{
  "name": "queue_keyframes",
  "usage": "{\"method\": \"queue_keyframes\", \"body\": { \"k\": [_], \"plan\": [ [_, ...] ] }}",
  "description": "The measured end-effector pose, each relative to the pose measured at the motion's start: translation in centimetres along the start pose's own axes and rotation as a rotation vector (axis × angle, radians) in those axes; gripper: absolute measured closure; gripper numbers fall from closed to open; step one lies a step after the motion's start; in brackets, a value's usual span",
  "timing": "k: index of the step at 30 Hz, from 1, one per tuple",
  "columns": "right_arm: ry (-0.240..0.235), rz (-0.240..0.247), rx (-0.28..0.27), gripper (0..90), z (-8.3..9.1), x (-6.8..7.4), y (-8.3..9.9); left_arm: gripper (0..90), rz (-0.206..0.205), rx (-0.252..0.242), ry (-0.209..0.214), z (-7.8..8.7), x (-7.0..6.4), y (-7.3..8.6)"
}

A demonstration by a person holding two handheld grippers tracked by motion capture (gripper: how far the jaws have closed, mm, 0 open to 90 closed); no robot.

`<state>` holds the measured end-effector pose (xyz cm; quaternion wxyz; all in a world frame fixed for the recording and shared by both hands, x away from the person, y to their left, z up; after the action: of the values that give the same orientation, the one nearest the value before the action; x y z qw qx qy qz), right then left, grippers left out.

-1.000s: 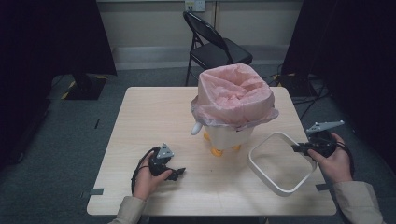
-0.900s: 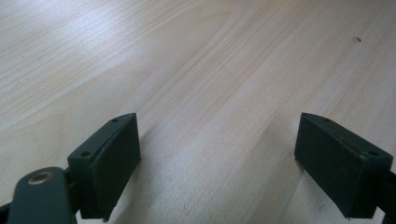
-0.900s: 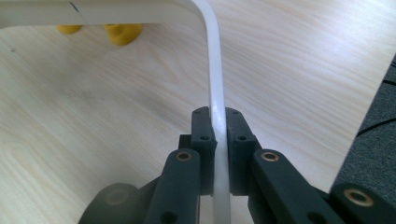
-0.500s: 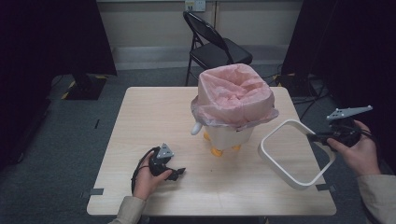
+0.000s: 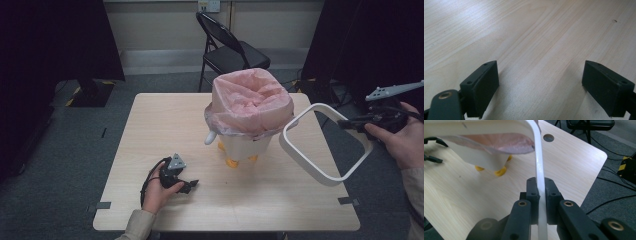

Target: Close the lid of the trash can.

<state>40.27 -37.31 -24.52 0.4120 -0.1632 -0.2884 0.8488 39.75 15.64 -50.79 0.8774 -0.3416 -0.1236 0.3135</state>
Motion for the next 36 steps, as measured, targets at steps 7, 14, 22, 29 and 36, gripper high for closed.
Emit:
{"method": "queue_keyframes", "body": {
  "k": [7, 14, 22, 29, 36],
  "plan": [
    [0.016, -0.040, -0.037, 84.7, 2.5, 0.3, -3.7, 13.2, 0.001, 0.003, 0.001, 0.0, 0.0, 0.0],
    [0.016, -0.087, -0.072, 84.7, 2.5, 1.7, -8.3, 13.1, -0.001, 0.004, 0.002, 0.0, 0.0, 0.0],
    [0.018, -0.098, -0.072, 84.6, -0.6, 4.0, -12.9, 13.1, -0.003, 0.002, 0.003, 0.0, 0.0, 0.0],
    [0.030, -0.124, -0.075, 84.7, -2.8, 4.9, -15.2, 13.1, -0.001, 0.004, 0.003, 0.0, 0.0, 0.0],
    [0.069, -0.168, -0.051, 84.6, -5.2, 5.1, -17.1, 13.0, -0.006, 0.004, 0.007, 0.0, 0.1, 0.0]
  ]
}}
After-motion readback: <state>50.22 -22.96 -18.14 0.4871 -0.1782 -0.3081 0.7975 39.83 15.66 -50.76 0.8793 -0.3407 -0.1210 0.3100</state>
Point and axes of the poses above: each handheld gripper's, and its own axes: z roughly backward along the jaws, y roughly out of its underside, x roughly to its left, the point moved 1 cm from there along -z, roughly forward along the jaws, and after that the axes turned 5 degrees about x, right-handed, at the moved point
